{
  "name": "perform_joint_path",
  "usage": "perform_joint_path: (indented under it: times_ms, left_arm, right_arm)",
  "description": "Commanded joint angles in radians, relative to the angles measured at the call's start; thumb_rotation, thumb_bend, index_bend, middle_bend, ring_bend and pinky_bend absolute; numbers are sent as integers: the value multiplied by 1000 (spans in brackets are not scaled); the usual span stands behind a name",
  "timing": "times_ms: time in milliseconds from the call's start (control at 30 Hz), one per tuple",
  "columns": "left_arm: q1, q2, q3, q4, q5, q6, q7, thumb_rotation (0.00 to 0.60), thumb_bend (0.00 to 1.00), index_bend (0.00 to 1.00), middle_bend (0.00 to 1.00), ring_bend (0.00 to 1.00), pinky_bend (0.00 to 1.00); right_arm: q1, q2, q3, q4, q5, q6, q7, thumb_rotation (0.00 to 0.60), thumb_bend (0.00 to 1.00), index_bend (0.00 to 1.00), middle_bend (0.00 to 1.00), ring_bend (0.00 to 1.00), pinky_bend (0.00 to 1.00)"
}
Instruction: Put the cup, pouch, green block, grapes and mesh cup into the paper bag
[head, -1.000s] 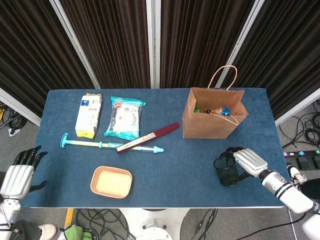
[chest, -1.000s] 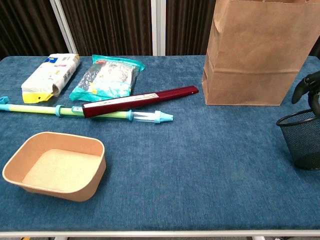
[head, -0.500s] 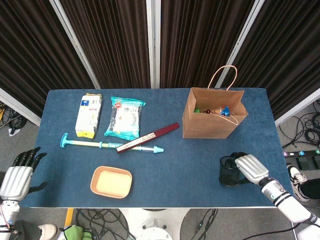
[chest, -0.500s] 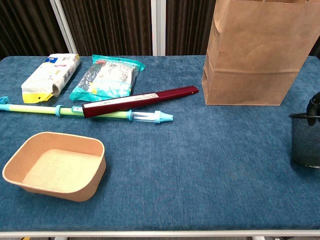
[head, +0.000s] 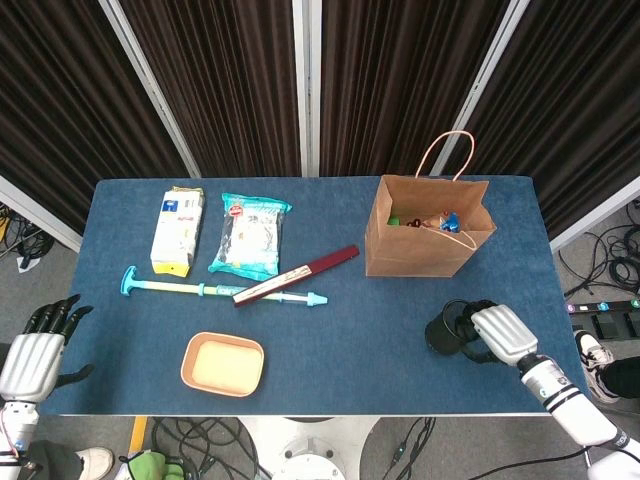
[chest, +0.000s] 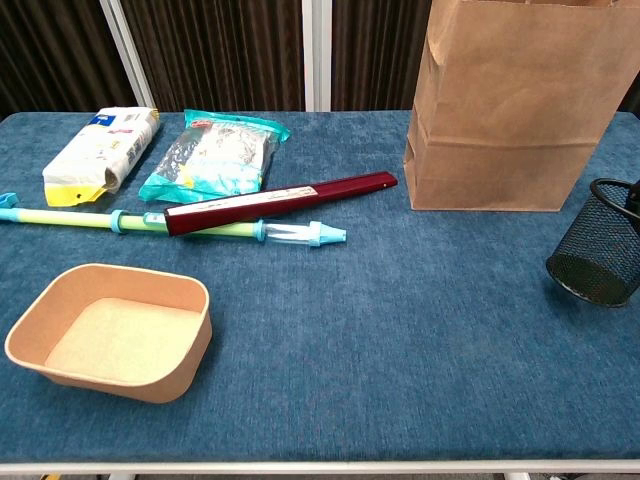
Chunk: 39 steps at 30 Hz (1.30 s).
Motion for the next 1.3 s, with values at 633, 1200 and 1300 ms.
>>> perform_joint_path:
  times_ms: [633,1200,1300]
  left_arm:
    - [-12,15,-8,-21,8,-3,23,600,0,243,196,140,147]
    - [-23,19,-15,-23,8,-9,26,600,0,244,196,140,147]
    - [-25,19,-15,-22,9,-10,27,600,0,244,196,140,147]
  right_arm:
    - [86,182,210,-176,-155,305,88,600,371,692,607,304,305]
    - [173,208,356,-77,189,130,147,600,368,690,604,303,314]
    - [194,178,345,-22,237,49,126,600,363,676,594,303,315]
